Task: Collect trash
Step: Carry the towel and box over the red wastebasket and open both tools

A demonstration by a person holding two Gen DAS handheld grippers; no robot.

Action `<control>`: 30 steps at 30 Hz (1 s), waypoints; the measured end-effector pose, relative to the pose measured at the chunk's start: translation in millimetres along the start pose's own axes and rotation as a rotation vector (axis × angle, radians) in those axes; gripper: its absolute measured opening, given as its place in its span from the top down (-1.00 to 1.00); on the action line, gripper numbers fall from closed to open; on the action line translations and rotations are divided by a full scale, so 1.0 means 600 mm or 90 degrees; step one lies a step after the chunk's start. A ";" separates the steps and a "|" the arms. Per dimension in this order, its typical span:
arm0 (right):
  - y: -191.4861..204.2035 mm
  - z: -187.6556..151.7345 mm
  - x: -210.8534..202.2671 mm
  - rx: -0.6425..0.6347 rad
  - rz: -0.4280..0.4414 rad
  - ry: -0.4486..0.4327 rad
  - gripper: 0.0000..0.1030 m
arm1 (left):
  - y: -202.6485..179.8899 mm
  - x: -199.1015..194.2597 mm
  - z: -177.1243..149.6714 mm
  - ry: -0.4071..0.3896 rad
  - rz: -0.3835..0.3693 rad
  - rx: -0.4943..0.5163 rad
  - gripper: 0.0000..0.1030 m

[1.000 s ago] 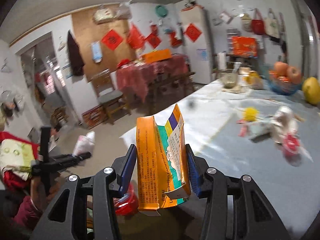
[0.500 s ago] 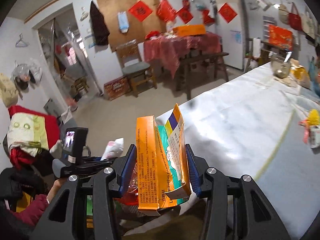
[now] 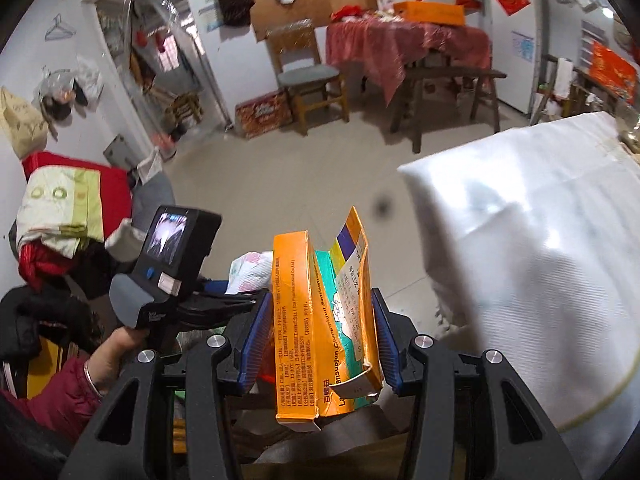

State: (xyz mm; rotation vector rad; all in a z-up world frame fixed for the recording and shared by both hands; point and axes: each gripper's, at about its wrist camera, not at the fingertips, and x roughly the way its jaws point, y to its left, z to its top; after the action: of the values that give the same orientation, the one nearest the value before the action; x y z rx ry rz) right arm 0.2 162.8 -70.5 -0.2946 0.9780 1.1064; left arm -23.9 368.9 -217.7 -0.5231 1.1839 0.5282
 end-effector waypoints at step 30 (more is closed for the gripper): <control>0.016 -0.031 0.066 0.011 0.028 0.041 -0.36 | 0.092 -0.054 0.017 -0.083 0.032 -0.189 -0.70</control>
State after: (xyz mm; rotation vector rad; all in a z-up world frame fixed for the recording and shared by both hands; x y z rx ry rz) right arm -13.6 179.3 -109.8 -0.2966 1.0552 1.1338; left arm -61.0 413.8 -189.8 -0.7020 1.0010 0.7755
